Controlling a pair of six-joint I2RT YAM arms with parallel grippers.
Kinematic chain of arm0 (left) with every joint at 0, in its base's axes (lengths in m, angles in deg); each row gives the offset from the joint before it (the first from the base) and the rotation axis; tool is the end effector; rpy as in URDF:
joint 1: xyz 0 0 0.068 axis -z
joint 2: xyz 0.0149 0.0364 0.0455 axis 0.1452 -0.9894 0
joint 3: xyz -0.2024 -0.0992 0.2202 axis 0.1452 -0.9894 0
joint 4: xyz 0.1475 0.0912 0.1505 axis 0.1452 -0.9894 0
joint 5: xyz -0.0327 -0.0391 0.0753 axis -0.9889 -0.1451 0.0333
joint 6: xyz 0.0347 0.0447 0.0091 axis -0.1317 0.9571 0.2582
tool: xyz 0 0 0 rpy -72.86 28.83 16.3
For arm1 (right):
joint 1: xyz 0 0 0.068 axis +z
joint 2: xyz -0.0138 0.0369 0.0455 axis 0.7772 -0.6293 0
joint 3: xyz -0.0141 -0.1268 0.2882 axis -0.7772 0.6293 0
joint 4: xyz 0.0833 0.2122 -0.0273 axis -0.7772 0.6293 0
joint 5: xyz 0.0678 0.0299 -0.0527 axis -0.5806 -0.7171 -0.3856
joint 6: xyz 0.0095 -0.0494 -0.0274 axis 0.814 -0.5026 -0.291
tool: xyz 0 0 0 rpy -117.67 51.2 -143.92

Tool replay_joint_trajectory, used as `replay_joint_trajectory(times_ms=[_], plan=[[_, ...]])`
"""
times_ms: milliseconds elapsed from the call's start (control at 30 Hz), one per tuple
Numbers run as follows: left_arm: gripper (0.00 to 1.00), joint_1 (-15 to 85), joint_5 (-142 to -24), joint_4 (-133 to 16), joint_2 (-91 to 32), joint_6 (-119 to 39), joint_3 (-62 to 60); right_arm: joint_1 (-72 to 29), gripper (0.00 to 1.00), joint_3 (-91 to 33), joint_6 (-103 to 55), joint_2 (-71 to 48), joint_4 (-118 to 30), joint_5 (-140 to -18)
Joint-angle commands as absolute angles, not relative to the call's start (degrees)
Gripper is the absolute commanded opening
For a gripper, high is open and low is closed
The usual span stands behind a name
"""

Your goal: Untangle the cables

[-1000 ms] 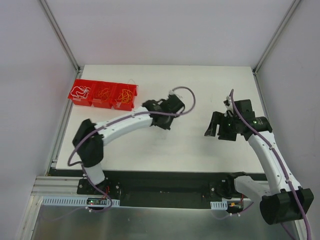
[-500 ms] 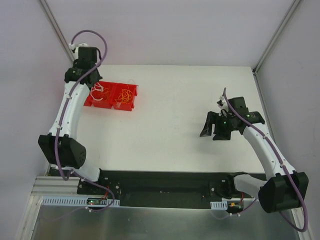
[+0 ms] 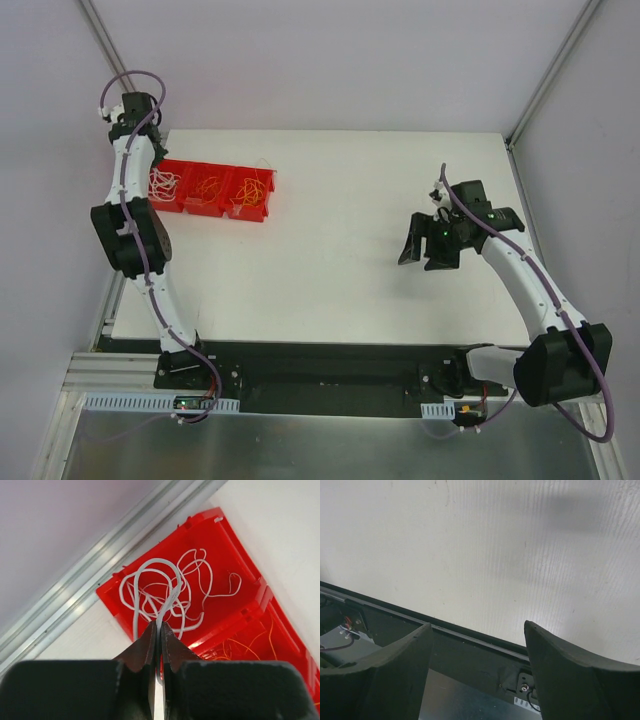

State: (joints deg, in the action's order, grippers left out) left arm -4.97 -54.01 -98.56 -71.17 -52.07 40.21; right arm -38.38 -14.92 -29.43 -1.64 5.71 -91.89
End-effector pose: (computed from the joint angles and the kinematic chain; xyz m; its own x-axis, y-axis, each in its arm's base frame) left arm 0.4413 0.1194 0.3609 -0.3930 -0.4848 -0.7814 -0.6982 0.7103 -0.0895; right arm 0.1873 0.0564 0.3312 -0.8515 -0.1681 -0.4966 -0.3554 0.8814 0.3111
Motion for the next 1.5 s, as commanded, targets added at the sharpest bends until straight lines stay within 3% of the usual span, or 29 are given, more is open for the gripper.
replay_joint_trajectory(times_ms=[0, 67, 100, 167, 200, 533, 733, 900, 1067, 1267, 1467], plan=[[0.00, -5.01, -55.86, -98.29, -75.28, -55.12, 44.00, -38.26, 0.76, -17.21, -30.42, -0.05, 8.38, -89.46], [0.00, -5.10, -57.53, -98.29, -77.39, -54.78, 44.88, -38.17, 0.76, -17.56, -30.42, -0.05, 9.25, -89.37], [0.06, -5.10, -57.88, -98.38, -77.75, -54.86, 44.89, -38.17, 0.76, -17.65, -30.42, 0.04, 9.43, -89.28], [0.31, -5.10, -59.11, -98.29, -77.67, -55.04, 44.80, -38.17, 0.76, -17.30, -30.42, 0.13, 9.26, -88.84], [0.38, -5.10, -60.34, -98.29, -77.41, -54.69, 44.80, -38.34, 0.76, -17.47, -30.42, -0.05, 9.35, -88.58], [0.92, -5.10, -65.18, -98.73, -61.69, -51.62, 36.72, -38.17, 0.76, -19.67, -30.42, -2.42, 8.99, -89.54], [0.95, -5.01, -67.73, -100.48, -54.04, -51.87, 32.24, -37.91, 0.76, -21.43, -29.72, -2.86, 8.11, -89.63], [0.93, -2.74, -74.84, -100.84, -43.32, -56.45, 20.83, -36.50, 0.77, -21.43, -30.16, 0.73, 7.24, -88.50], [0.98, 10.86, -72.14, -99.00, -32.16, -54.25, 12.29, -36.15, 0.80, -20.29, -29.98, 10.39, 4.96, -86.65], [0.99, 31.08, -67.21, -88.38, -14.25, -59.95, -3.60, -35.71, 0.88, -10.55, -27.36, 25.33, -4.27, -81.90], [0.99, 39.99, -65.97, -79.13, 0.54, -60.76, -15.75, -35.71, 0.93, -7.63, -21.82, 32.11, -7.09, -81.20]])
